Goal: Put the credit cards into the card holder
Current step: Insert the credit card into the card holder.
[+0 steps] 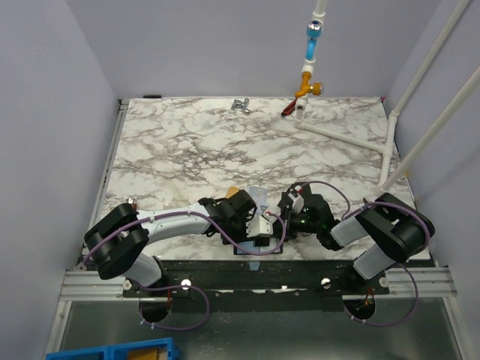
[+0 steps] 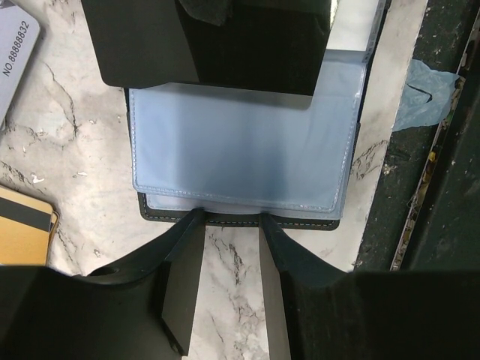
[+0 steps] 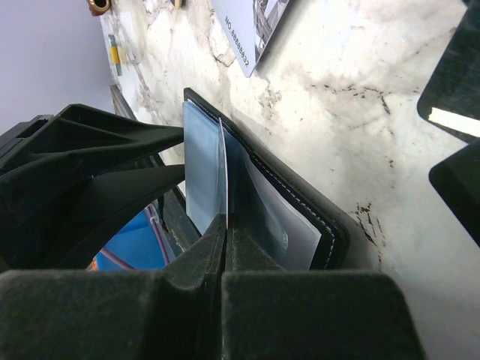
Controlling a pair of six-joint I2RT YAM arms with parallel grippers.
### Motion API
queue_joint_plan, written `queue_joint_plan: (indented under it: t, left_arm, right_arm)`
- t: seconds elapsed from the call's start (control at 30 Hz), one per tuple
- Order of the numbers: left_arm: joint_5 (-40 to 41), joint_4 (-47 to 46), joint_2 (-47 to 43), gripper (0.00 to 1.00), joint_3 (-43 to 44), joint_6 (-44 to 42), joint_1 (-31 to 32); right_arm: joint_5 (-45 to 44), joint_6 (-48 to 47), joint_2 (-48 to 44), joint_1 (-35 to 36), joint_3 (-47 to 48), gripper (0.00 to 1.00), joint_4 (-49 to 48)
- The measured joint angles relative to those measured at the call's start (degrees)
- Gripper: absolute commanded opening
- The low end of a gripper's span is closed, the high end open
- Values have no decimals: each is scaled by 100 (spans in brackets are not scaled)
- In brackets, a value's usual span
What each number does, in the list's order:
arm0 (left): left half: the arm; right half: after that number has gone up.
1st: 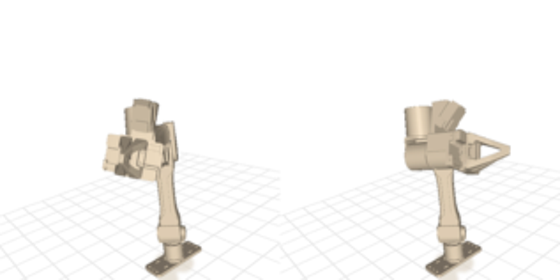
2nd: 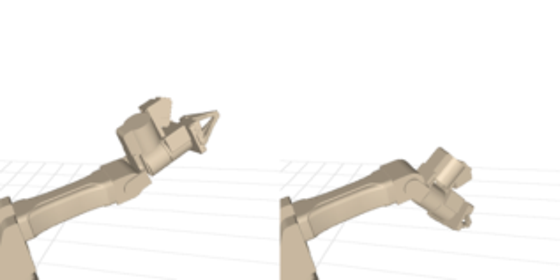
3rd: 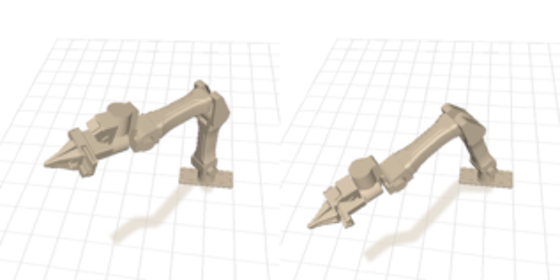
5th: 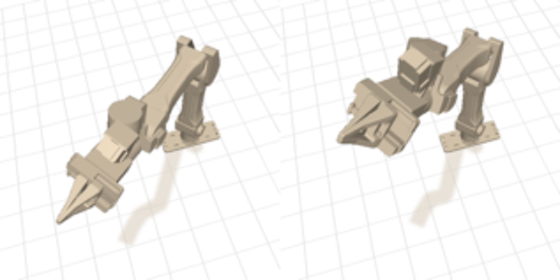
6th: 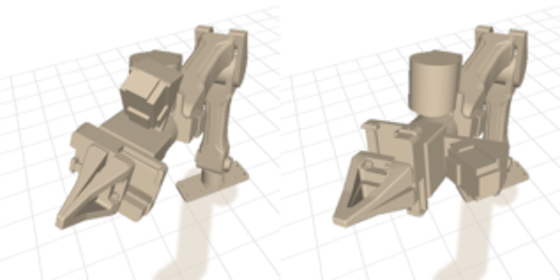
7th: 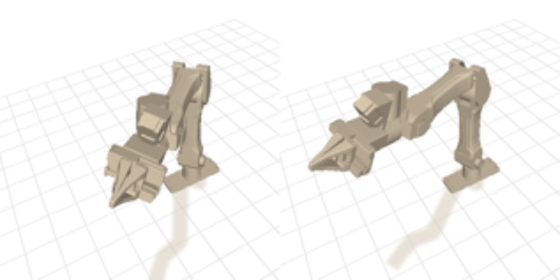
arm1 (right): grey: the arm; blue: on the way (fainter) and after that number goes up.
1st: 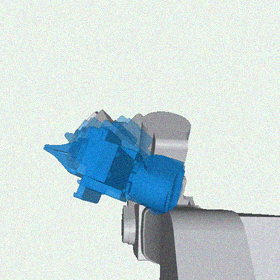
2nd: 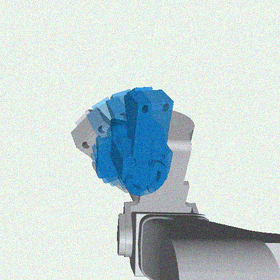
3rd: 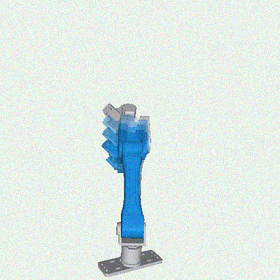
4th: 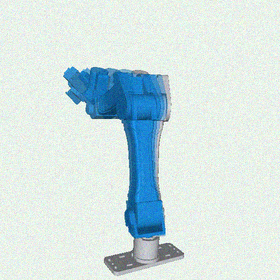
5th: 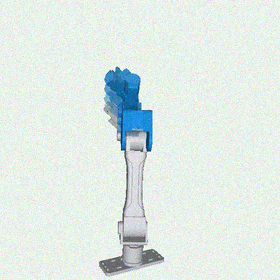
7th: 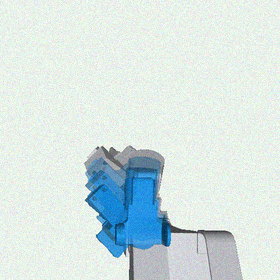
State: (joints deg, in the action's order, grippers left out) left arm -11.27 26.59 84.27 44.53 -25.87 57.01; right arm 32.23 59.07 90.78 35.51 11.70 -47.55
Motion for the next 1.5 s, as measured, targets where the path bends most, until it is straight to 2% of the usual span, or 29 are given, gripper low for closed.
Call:
queue_joint_plan:
  t: [0.47, 1.5]
  left_arm:
    - [7, -33, 0, 32, -9, 83, 0]
    - [4, 4, 0, 29, -9, 22, 2]
  right_arm:
    - [11, -44, -339, 0, -175, 1, 334]
    - [380, 46, -35, 94, 44, 1, 411]
